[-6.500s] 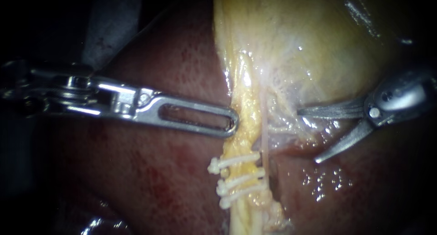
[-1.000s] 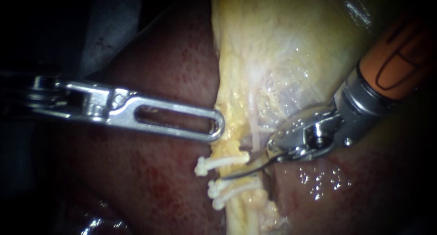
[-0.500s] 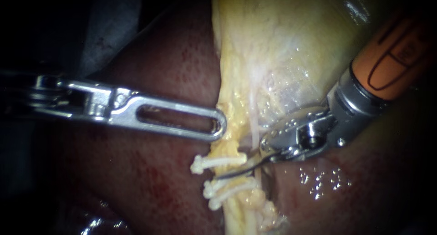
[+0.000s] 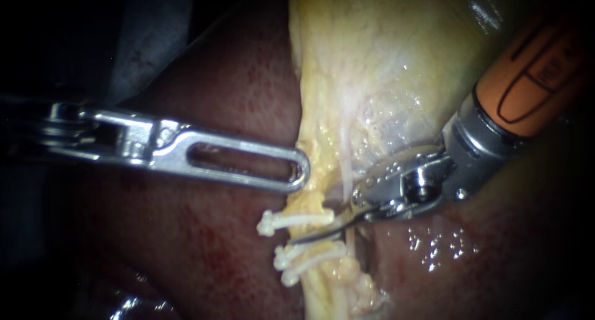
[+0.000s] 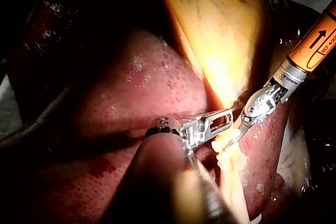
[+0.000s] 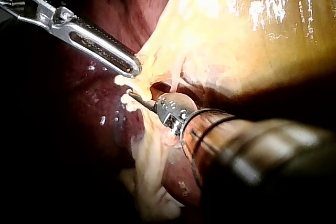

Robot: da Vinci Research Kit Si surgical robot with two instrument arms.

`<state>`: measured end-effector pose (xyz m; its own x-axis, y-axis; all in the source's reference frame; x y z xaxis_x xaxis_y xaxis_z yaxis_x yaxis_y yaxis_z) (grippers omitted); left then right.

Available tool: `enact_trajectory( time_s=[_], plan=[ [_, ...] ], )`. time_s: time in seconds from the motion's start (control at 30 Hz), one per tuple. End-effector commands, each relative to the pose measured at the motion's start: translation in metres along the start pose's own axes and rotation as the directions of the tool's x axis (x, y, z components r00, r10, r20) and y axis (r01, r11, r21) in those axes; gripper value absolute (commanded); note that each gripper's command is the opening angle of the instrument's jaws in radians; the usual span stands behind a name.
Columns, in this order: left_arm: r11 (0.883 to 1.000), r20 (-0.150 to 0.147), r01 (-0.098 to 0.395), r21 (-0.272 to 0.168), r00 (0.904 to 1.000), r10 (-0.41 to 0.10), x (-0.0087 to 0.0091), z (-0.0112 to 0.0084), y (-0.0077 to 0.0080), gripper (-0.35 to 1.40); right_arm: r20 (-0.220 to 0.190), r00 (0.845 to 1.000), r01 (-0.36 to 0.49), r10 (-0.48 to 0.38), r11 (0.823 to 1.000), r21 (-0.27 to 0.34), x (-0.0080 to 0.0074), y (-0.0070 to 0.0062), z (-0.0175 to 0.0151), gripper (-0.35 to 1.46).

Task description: Go to the cutting position left tube

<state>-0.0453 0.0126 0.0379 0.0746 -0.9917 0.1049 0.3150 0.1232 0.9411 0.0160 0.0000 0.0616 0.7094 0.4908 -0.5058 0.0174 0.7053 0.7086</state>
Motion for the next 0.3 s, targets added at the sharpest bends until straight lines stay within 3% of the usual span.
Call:
enact_trajectory(
  time_s=[0.03,0.3],
  plan=[
    [1.000,0.000,0.000,0.000,1.0000,0.000,0.0000,0.0000,0.0000,-0.35,0.000,1.000,0.001,-0.001,1.000,0.000,0.0000,0.0000,0.0000,0.10],
    [1.000,0.000,0.000,0.000,1.0000,0.000,0.0000,0.0000,0.0000,-0.35,0.001,1.000,-0.004,0.004,1.000,0.001,0.0000,0.0000,0.0000,0.10]
  ],
)
